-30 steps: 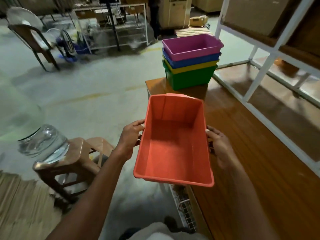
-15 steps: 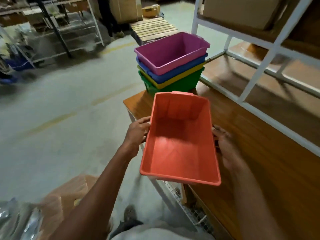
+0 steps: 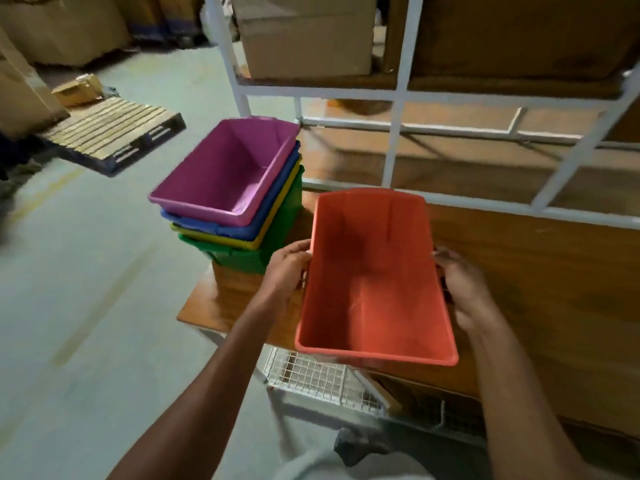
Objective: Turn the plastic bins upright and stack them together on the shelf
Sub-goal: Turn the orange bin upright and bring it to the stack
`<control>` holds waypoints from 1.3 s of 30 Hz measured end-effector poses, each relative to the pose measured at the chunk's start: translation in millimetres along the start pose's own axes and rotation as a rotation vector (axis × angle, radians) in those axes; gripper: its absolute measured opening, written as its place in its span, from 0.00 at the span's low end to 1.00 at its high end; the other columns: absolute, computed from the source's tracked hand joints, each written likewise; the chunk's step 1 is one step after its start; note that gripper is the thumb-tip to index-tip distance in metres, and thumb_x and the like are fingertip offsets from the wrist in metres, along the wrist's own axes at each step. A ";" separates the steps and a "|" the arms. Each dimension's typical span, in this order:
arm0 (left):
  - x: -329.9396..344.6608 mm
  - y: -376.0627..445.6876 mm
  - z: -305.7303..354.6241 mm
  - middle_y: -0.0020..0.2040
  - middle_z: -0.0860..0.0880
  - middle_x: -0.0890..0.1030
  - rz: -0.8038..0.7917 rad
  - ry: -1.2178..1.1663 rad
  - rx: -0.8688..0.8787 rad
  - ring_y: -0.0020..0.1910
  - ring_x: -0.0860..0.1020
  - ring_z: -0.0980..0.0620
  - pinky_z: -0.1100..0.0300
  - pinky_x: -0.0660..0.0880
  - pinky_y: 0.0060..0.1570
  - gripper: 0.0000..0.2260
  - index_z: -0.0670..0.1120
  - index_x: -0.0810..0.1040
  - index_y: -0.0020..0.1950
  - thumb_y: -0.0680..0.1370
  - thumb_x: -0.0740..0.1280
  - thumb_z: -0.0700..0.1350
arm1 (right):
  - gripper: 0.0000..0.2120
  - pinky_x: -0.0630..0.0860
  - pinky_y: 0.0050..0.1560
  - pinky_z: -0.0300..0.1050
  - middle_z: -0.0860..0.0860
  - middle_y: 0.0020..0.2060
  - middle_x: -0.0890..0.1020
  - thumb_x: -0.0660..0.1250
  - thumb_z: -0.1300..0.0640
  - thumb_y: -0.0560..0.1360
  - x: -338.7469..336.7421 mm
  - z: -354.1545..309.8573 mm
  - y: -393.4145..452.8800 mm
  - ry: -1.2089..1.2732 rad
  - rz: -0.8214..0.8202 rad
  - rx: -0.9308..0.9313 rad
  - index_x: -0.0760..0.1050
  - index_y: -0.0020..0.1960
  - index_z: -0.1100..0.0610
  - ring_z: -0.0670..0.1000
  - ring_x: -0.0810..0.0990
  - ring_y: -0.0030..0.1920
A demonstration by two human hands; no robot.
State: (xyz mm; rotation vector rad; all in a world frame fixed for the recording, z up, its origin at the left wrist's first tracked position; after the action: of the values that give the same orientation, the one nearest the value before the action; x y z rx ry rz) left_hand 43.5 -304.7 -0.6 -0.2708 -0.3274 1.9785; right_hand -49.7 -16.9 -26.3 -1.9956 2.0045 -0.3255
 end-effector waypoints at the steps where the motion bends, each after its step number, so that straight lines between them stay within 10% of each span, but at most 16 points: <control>1: 0.2 9.1 2.1 0.42 0.47 0.86 -0.008 0.015 -0.001 0.34 0.79 0.52 0.60 0.74 0.35 0.18 0.51 0.86 0.60 0.79 0.62 0.35 | 0.13 0.81 0.56 0.50 0.49 0.54 0.89 0.69 0.53 0.81 3.1 0.5 3.4 0.007 0.023 -0.004 0.84 0.64 0.50 0.51 0.86 0.54; 16: -13.2 80.5 21.3 0.48 0.45 0.88 -0.262 0.098 0.034 0.38 0.85 0.51 0.56 0.81 0.36 0.16 0.49 0.82 0.65 0.82 0.62 0.38 | 0.21 0.80 0.44 0.42 0.52 0.58 0.86 0.67 0.54 0.84 38.9 -9.1 -26.6 -0.123 0.250 -0.024 0.75 0.76 0.52 0.51 0.86 0.53; 24: -25.2 77.9 18.6 0.57 0.46 0.86 -0.401 0.285 0.152 0.50 0.87 0.47 0.44 0.85 0.51 0.20 0.50 0.75 0.75 0.83 0.67 0.50 | 0.16 0.79 0.59 0.56 0.62 0.62 0.85 0.66 0.55 0.83 39.2 -5.7 -53.3 -0.629 0.506 -0.117 0.82 0.67 0.60 0.64 0.83 0.63; 27: -29.1 67.6 27.9 0.66 0.50 0.80 -0.400 0.419 0.288 0.61 0.82 0.49 0.45 0.81 0.61 0.27 0.56 0.76 0.73 0.77 0.68 0.63 | 0.15 0.77 0.56 0.55 0.64 0.62 0.84 0.65 0.55 0.84 36.5 -10.4 -60.4 -0.738 0.552 -0.102 0.81 0.66 0.60 0.67 0.82 0.62; 39: 59.8 -9.5 99.2 0.77 0.47 0.73 -0.610 0.975 1.161 0.77 0.69 0.46 0.45 0.68 0.74 0.23 0.50 0.71 0.78 0.83 0.65 0.44 | 0.16 0.71 0.53 0.46 0.50 0.65 0.84 0.63 0.54 0.86 35.6 -42.9 -80.7 -0.826 0.415 -0.204 0.78 0.72 0.47 0.53 0.82 0.61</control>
State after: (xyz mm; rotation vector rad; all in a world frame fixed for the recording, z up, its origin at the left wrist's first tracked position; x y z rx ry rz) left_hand -6.1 -257.1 93.1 -0.2802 1.1897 0.9880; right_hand 10.2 -55.5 41.1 -1.3832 1.8314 0.7029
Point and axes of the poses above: each hand's wrist, its own y-axis towards the middle knuckle, its own x-axis out of the palm, z = x × y, the point moved 5 cm from there along y, towards the middle knuckle
